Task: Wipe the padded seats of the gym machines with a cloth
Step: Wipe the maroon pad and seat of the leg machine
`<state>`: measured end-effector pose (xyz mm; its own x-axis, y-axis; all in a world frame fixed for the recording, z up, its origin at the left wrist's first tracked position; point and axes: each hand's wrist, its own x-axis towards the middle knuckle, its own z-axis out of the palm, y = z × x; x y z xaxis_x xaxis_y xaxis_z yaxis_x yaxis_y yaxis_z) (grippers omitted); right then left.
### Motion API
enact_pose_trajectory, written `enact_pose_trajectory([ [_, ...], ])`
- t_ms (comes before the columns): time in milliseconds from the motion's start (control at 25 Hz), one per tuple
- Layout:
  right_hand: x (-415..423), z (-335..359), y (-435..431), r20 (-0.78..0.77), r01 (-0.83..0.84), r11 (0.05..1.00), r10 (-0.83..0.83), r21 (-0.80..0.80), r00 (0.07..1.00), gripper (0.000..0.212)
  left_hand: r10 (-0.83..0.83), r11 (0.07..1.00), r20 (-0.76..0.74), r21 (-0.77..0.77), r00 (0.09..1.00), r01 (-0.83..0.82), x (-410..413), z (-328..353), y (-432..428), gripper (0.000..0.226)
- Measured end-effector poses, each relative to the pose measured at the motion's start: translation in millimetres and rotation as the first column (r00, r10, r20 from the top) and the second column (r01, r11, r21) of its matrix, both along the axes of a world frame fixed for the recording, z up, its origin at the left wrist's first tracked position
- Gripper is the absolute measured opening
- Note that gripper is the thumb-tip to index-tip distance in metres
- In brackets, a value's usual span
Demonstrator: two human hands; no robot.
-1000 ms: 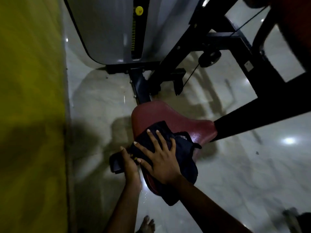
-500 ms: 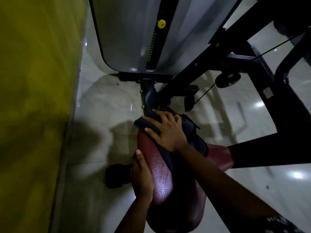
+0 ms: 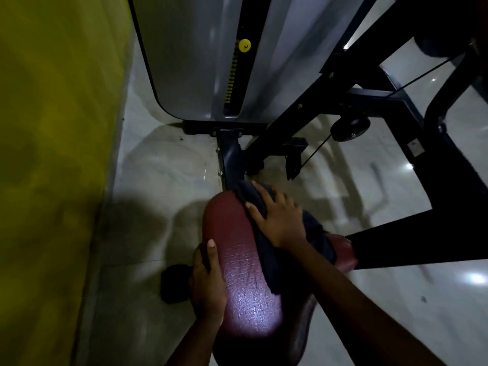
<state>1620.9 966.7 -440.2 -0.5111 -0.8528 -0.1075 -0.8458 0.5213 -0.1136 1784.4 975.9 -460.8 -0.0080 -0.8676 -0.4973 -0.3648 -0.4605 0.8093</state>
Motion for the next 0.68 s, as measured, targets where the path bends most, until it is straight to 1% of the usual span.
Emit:
enact_pose_trajectory([
  [80, 0, 4, 39, -0.097, 0.059, 0.998, -0.059, -0.004, 0.994, 0.070, -0.009, 1.000, -0.001, -0.008, 1.000, 0.009, 1, -2, 1, 0.062],
  [160, 7, 6, 44, -0.170, 0.141, 0.990, -0.135, 0.027, 0.976, 0.069, -0.027, 0.999, 0.016, -0.035, 1.000, 0.028, 1, -2, 3, 0.072],
  [240, 21, 2, 17, -0.124, 0.271, 0.961, -0.263, 0.053, 0.957, 0.073, -0.031, 0.999, 0.036, -0.033, 0.999, 0.032, 1, -6, 4, 0.069],
  [280, 30, 1, 6, -0.104, 0.286, 0.957, -0.280, 0.045, 0.954, 0.073, -0.030, 0.999, 0.027, -0.026, 0.999, 0.030, 1, -8, 4, 0.071],
  [400, 33, 1, 13, -0.076, 0.166, 0.986, -0.166, -0.014, 0.983, 0.071, 0.002, 1.000, -0.043, -0.008, 0.999, -0.002, 2, -9, 6, 0.082],
  [480, 11, 9, 31, -0.034, 0.133, 0.990, -0.132, 0.054, 0.991, 0.075, 0.004, 1.000, -0.042, 0.013, 0.999, -0.003, 0, -7, 5, 0.080],
  [520, -3, 10, 29, 0.011, 0.159, 0.982, -0.161, 0.103, 0.987, 0.075, -0.002, 1.000, -0.036, 0.015, 0.999, 0.002, 1, -6, 5, 0.078],
  [560, -15, 11, 20, 0.111, 0.210, 0.966, -0.228, 0.153, 0.967, 0.074, -0.008, 1.000, -0.023, 0.014, 1.000, 0.008, 0, -6, 6, 0.079],
  [600, -23, 11, 6, 0.239, 0.245, 0.948, -0.290, 0.203, 0.926, 0.073, -0.019, 1.000, -0.011, 0.002, 1.000, 0.019, 0, -6, 8, 0.086],
  [640, -27, 10, -7, 0.343, 0.260, 0.942, -0.321, 0.214, 0.883, 0.073, -0.028, 1.000, -0.004, -0.013, 1.000, 0.028, -1, -6, 9, 0.094],
  [680, -27, 9, -14, 0.382, 0.255, 0.945, -0.317, 0.204, 0.868, 0.073, -0.031, 0.999, -0.003, -0.025, 1.000, 0.031, -1, -7, 8, 0.100],
])
